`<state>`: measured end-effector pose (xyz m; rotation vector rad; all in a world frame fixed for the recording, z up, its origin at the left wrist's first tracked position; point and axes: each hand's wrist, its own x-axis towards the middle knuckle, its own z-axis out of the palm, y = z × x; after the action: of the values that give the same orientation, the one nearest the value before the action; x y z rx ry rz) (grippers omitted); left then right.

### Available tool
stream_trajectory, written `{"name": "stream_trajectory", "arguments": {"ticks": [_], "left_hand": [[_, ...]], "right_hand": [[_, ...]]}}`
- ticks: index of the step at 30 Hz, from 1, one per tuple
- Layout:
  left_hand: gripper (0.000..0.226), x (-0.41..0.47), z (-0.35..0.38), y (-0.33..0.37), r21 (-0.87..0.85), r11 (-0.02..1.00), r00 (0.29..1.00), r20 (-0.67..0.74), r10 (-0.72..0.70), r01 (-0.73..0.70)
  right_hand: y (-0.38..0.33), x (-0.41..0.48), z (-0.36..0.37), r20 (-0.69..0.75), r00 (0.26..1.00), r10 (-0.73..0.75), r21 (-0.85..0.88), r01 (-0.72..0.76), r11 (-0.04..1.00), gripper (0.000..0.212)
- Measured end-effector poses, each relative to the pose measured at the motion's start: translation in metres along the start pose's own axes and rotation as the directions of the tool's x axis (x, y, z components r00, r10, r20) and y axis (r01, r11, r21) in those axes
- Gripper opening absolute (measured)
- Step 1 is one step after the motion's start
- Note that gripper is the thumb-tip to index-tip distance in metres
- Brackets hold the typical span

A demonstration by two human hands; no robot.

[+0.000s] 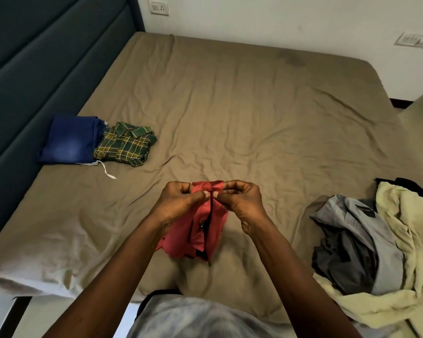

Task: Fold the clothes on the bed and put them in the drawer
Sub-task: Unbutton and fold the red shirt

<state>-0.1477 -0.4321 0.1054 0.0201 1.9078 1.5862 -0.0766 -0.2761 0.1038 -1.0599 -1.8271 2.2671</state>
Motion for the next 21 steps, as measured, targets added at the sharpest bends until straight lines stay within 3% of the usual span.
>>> {"name": "stream_trajectory", "arguments": {"ticks": [5, 12, 15, 18, 21], "left_hand": [[0.010, -0.006, 0.003, -0.004, 0.011, 0.999, 0.998, -0.036, 0.045, -0.045], [0.006, -0.006, -0.001, -0.003, -0.026, 0.999, 1.000, 0.004, 0.031, -0.031], [0.008, -0.007, -0.001, -0.005, 0.002, 0.999, 0.999, 0.021, 0.035, -0.035], [0.019, -0.006, -0.002, -0.008, 0.018, 0.999, 1.000, -0.002, 0.029, -0.029], [0.030, -0.003, -0.004, -0.009, 0.082, 0.994, 0.995, -0.074, 0.072, -0.066]], "right_hand": [[0.007, -0.003, 0.002, 0.082, 0.995, 0.057, 0.118, -0.067, 0.991, 0.017], [0.011, -0.002, 0.000, 0.187, 0.966, 0.176, 0.266, -0.222, 0.938, 0.014], [0.012, 0.000, -0.002, 0.214, 0.953, 0.214, 0.166, -0.252, 0.954, 0.009], [0.012, 0.000, -0.002, 0.219, 0.948, 0.230, -0.011, -0.233, 0.972, 0.025], [0.008, 0.001, -0.004, 0.203, 0.956, 0.210, -0.050, -0.203, 0.978, 0.022]]}}
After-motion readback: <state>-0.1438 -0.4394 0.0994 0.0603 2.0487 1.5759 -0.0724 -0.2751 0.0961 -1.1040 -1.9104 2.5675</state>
